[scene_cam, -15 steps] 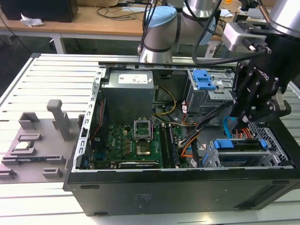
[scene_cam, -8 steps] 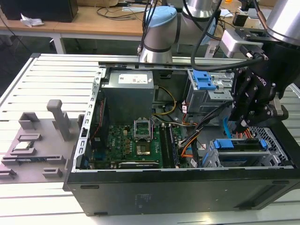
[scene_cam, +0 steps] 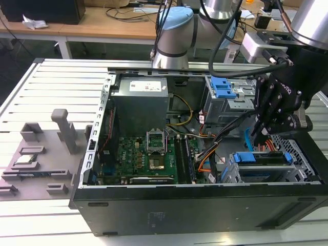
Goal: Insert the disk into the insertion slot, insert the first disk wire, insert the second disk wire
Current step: 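Insert the second disk wire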
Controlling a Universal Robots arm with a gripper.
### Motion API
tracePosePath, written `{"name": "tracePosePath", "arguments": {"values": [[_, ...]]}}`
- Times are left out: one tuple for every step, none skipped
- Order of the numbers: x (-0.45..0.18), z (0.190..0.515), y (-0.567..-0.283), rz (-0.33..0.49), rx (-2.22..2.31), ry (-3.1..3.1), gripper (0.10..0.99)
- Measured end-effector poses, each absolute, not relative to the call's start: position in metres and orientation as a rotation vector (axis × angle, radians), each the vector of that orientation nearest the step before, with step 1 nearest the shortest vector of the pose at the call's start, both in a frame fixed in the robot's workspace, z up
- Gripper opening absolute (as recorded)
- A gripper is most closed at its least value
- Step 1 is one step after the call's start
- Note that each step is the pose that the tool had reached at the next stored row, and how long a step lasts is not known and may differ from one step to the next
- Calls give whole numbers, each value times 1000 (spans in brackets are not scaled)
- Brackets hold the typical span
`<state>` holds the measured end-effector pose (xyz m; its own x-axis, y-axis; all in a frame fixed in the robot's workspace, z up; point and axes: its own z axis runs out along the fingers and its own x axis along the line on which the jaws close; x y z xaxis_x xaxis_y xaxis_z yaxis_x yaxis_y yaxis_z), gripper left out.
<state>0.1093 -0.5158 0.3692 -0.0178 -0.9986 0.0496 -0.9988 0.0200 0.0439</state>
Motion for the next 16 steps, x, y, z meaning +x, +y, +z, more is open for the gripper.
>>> {"name": "tracePosePath", "arguments": {"values": [[109, 369, -516, 6, 2154, -2195, 161], [109, 369, -516, 6, 2154, -2195, 157], [109, 369, -516, 7, 2153, -2194, 157], [109, 369, -516, 7, 2153, -2194, 157], [109, 369, -516, 8, 2153, -2194, 157], [109, 369, -518, 8, 2153, -2194, 157], [109, 369, -521, 8, 2153, -2194, 157], [109, 369, -523, 8, 2153, -2194, 157], [109, 367, -526, 8, 2153, -2194, 157], [109, 366, -528, 6, 2154, -2195, 157], [109, 365, -530, -3, 2158, -2199, 157], [109, 363, -534, -18, 2165, -2205, 157], [110, 361, -536, -23, 2168, -2207, 157], [111, 359, -536, -23, 2168, -2206, 157], [113, 357, -536, -23, 2168, -2206, 157], [115, 355, -536, -23, 2170, -2204, 157]]}}
